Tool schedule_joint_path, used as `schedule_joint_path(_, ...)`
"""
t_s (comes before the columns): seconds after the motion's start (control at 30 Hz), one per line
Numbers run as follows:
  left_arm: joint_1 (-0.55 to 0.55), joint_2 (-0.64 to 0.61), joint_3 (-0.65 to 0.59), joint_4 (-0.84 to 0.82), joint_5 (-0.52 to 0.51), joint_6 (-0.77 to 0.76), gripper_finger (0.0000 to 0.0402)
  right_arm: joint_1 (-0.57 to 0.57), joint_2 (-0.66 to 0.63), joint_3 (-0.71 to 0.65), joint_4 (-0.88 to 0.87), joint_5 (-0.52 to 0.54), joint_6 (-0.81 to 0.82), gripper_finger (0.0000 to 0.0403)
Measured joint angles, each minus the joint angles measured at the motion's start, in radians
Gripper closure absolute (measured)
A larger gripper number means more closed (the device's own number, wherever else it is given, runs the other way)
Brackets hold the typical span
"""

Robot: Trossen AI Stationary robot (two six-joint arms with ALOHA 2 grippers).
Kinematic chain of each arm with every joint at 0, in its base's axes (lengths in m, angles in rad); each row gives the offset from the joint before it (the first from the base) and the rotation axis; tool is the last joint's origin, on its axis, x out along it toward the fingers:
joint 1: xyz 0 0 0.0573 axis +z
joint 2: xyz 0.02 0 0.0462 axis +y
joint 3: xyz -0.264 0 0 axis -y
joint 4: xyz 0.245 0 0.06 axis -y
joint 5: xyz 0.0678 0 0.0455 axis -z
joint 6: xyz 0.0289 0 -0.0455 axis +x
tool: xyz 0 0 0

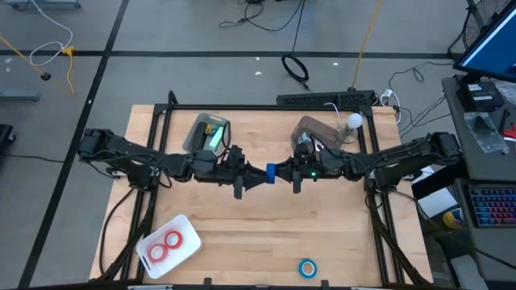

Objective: Pick and place Stapler, Stapler remover, tape
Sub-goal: Put the dark blue tape into the white bin

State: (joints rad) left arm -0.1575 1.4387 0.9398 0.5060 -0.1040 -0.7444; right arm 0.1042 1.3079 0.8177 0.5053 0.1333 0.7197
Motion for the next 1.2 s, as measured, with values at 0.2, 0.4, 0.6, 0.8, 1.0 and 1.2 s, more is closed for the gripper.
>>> schedule_joint_path(0.2,0.007,0.0,0.0,-0.001,0.0,-0.009,0.0291,-0.016,0.0,0.0,0.0,0.001,0.001,0.0372)
schedule_joint_path(0.4,0.016,0.028,0.0,0.038,0.031,-0.013,0.0353,-0.026,-0.001,-0.001,-0.001,-0.005,0.001,0.0372)
schedule_joint_path(0.6,0.042,0.047,-0.001,0.064,0.107,-0.015,0.0368,-0.025,-0.003,-0.002,-0.01,-0.008,-0.033,0.0368)
schedule_joint_path(0.8,0.052,-0.028,0.0,-0.162,0.186,0.013,0.0368,-0.031,-0.04,-0.001,-0.134,-0.159,-0.101,0.0314)
schedule_joint_path(1.0,0.046,-0.176,0.0,-0.588,0.14,-0.011,0.0368,-0.042,-0.086,0.0,-0.343,-0.3,-0.086,0.0256)
schedule_joint_path(1.2,0.014,-0.307,0.001,-0.935,0.103,-0.131,0.0368,-0.045,-0.127,0.0,-0.407,-0.428,-0.13,0.0234)
